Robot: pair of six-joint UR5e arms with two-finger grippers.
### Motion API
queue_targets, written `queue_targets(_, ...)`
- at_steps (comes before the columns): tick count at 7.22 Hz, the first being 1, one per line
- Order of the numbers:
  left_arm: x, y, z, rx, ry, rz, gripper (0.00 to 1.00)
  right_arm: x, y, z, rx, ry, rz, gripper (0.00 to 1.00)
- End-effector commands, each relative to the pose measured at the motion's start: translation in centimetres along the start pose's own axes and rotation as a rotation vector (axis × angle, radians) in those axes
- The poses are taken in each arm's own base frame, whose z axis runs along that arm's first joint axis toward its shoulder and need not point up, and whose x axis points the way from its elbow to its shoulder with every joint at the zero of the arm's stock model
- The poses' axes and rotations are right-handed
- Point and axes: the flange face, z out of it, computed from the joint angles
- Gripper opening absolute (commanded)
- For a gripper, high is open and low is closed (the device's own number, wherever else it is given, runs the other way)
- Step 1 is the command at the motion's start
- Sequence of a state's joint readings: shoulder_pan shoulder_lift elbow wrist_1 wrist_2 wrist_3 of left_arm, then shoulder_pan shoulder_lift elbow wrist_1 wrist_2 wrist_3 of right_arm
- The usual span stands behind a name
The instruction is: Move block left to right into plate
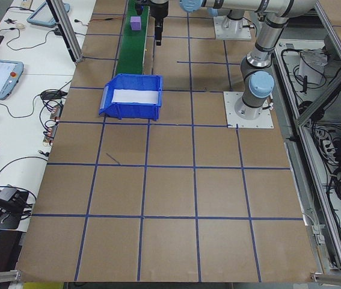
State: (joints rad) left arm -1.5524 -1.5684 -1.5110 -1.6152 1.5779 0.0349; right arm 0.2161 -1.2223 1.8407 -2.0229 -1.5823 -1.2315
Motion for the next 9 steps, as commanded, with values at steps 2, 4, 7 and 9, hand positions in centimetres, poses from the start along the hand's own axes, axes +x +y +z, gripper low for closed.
queue_targets(2,0.0,0.0,0.0,0.001,-0.001,0.0,1.0,0.2,-0.6,-0.4,-0.001,0.043,-0.015,1.0)
queue_targets(4,0.0,0.0,0.0,0.001,-0.001,0.002,1.0,-2.2,-4.7,-2.2,-0.007,0.052,-0.093,1.0)
queue_targets(7,0.0,0.0,0.0,-0.001,-0.001,0.002,1.0,-15.7,-19.6,-9.9,0.125,0.118,-0.207,1.0)
queue_targets(9,0.0,0.0,0.0,-0.001,-0.001,0.002,1.0,-29.5,-26.7,-10.6,0.2,0.065,-0.204,1.0)
